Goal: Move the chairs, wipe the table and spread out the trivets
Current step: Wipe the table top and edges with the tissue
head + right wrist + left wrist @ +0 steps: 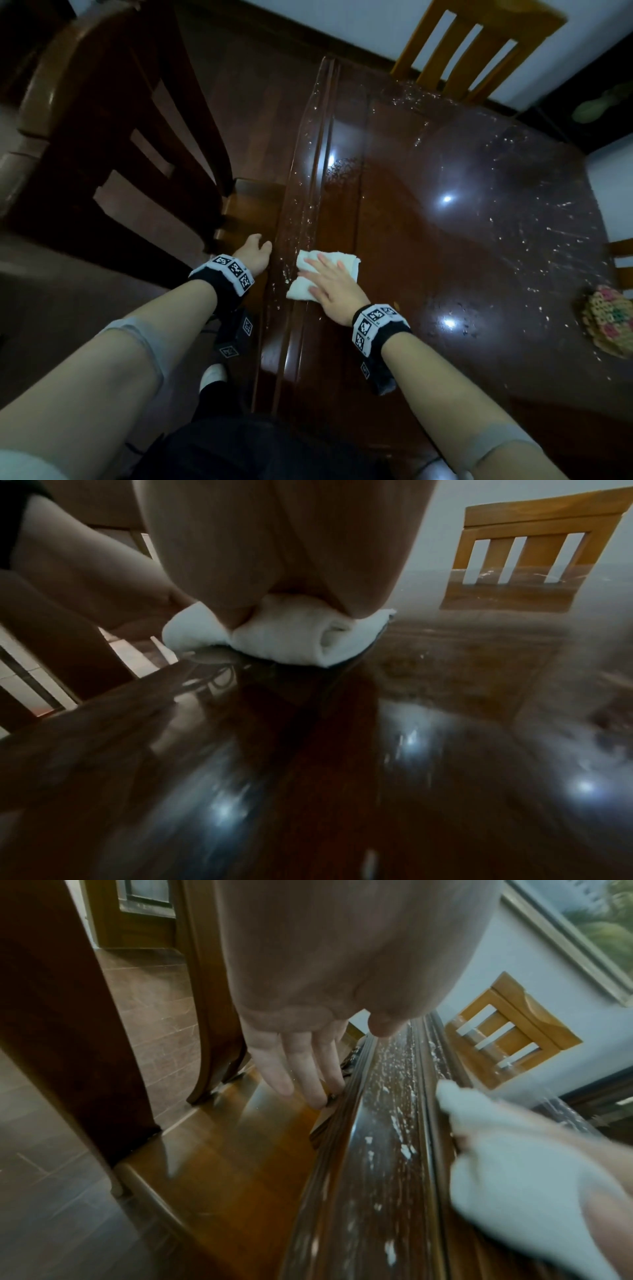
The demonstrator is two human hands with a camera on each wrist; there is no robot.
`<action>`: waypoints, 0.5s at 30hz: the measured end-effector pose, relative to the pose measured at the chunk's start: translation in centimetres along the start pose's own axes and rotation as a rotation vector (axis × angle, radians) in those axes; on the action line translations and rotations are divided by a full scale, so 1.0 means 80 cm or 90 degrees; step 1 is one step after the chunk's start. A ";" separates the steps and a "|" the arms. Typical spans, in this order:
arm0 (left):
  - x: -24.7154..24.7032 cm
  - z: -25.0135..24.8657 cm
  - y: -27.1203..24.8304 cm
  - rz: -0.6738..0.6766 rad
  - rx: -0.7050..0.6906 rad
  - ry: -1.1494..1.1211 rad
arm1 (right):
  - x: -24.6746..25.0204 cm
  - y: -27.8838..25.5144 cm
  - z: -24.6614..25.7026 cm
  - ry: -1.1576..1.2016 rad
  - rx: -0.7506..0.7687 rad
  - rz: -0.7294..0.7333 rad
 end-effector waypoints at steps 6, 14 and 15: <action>0.009 0.021 -0.032 0.019 -0.007 0.031 | -0.053 -0.069 0.039 0.097 -0.026 -0.008; 0.022 0.037 -0.074 0.042 -0.049 0.092 | -0.002 -0.121 0.022 0.547 -0.210 -0.188; 0.024 0.039 -0.076 0.038 -0.049 0.090 | 0.013 -0.127 0.005 0.544 -0.245 -0.265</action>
Point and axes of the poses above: each hand's wrist, its own y-axis towards the middle knuckle, its own x-axis out of the back of the hand, z = x × y, the point moved 6 cm from there along y, towards the middle knuckle, and after that the axes turned 1 degree about -y, right-handed, at the moved point
